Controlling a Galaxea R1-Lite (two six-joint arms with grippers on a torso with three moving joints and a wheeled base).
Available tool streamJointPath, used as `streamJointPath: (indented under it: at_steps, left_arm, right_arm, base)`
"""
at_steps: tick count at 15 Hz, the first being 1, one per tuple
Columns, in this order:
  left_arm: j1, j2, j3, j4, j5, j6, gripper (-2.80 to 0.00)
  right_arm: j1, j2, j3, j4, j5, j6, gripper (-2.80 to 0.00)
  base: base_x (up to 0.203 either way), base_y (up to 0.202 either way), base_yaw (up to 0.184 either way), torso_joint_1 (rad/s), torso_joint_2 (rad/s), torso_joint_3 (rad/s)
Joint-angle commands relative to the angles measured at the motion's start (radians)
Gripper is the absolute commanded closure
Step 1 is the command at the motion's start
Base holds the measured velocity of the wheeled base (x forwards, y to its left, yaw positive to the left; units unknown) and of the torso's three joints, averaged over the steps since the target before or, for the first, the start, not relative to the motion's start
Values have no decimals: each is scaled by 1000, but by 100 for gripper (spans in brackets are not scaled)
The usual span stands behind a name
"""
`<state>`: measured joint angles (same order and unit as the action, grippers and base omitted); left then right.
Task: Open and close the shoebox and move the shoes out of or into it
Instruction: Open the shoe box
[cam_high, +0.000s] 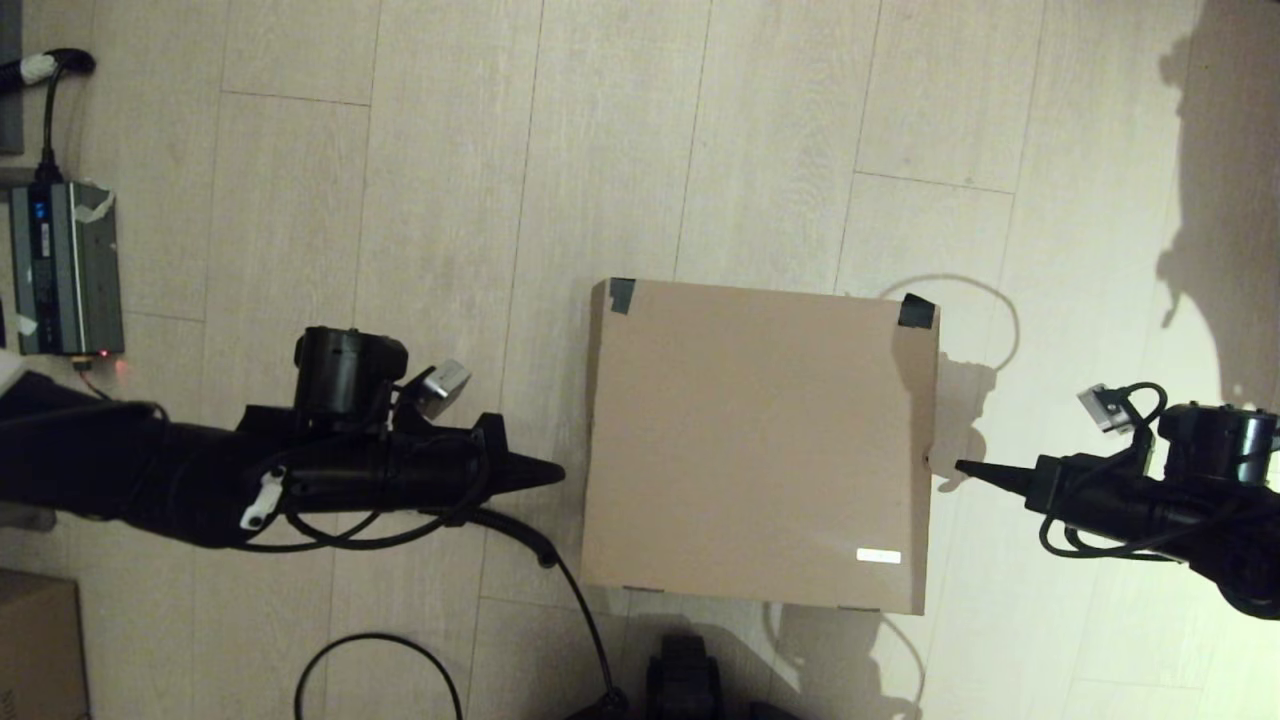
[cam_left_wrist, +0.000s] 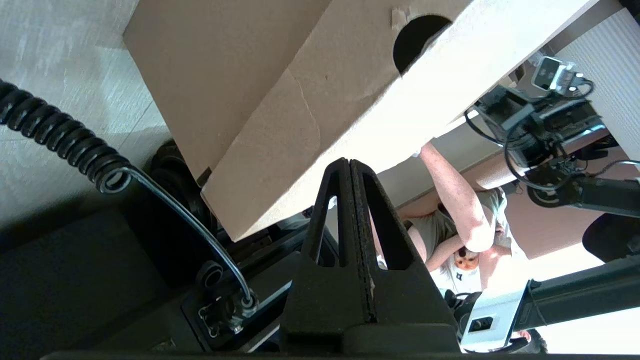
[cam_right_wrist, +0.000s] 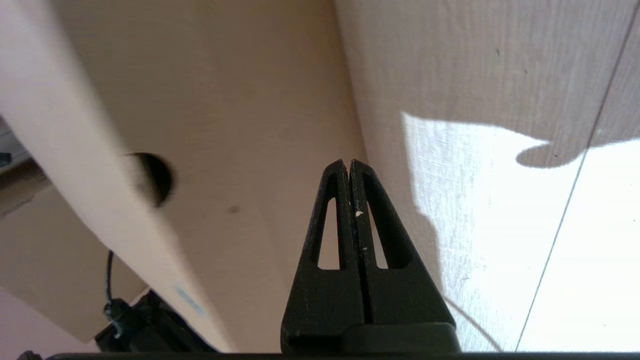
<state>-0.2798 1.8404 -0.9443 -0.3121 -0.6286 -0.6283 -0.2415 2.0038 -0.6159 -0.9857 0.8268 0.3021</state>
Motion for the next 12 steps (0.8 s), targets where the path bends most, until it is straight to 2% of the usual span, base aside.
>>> streamJointPath:
  at_steps: [1, 8, 10, 12]
  left_arm:
    - [-1, 3, -1, -2, -3, -4, 0]
    - [-1, 25, 7, -2, -5, -4, 0]
    - [-1, 25, 7, -2, -5, -4, 0]
    - [-1, 26, 6, -4, -6, -4, 0]
  right_arm:
    - [3, 45, -14, -7, 6, 2, 0]
    - [107, 114, -73, -11, 31, 15, 0]
    - [112, 116, -90, -11, 39, 35, 0]
    - [114, 107, -97, -11, 89, 95, 0]
  base:
    - [0, 0, 0, 0, 0, 0]
    - [0, 0, 0, 0, 0, 0]
    - [0, 0, 0, 0, 0, 0]
    - [0, 0, 0, 0, 0, 0]
